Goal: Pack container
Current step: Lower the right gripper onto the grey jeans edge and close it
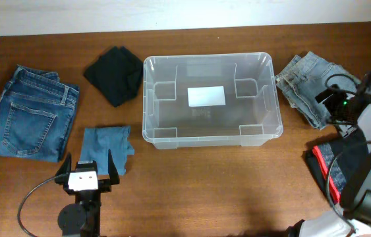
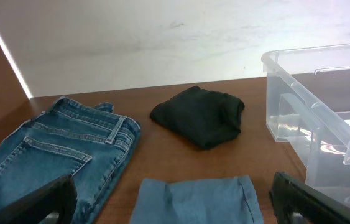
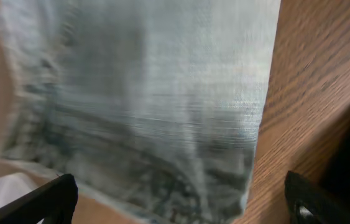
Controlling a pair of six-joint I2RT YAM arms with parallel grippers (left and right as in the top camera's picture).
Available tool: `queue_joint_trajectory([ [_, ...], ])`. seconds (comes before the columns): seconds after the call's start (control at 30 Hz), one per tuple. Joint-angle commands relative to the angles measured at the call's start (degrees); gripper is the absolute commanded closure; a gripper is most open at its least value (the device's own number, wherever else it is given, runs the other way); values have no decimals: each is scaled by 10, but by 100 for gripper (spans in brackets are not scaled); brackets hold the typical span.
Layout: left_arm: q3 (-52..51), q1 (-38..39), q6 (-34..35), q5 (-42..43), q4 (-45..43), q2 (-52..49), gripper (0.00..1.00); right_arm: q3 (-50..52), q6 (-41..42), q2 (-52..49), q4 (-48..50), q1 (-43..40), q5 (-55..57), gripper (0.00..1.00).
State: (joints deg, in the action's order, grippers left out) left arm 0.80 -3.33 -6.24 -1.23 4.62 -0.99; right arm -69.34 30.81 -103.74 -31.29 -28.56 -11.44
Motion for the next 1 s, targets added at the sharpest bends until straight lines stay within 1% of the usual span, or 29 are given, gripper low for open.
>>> queue_joint_trajectory([
  [0.0,-3,-1,-5,6,1,2,0,-16,-17,-26,1,-9,-8,1],
  [0.17,-3,-1,-5,6,1,2,1,-16,-36,-42,0,-19,1,0],
  [0.3,-3,-1,-5,6,1,2,0,-16,-36,-62,13,-26,0,2],
  [0.5,-3,-1,-5,6,1,2,0,-16,-55,-67,41,-26,-43,1],
  [0.67,-3,-1,-5,6,1,2,0,-16,-55,-67,40,-27,-48,1],
  [0.7,-3,-1,-5,6,1,2,0,-16,-55,-67,38,-27,-48,3],
  [0.83,-3,-1,-5,6,1,2,0,-16,-55,-67,26,-26,-44,20],
  [0.87,-3,-1,-5,6,1,2,1,-16,-55,-67,26,-26,-44,23],
  [0.97,-3,-1,-5,6,1,2,0,-16,-55,-67,26,-27,-44,25],
])
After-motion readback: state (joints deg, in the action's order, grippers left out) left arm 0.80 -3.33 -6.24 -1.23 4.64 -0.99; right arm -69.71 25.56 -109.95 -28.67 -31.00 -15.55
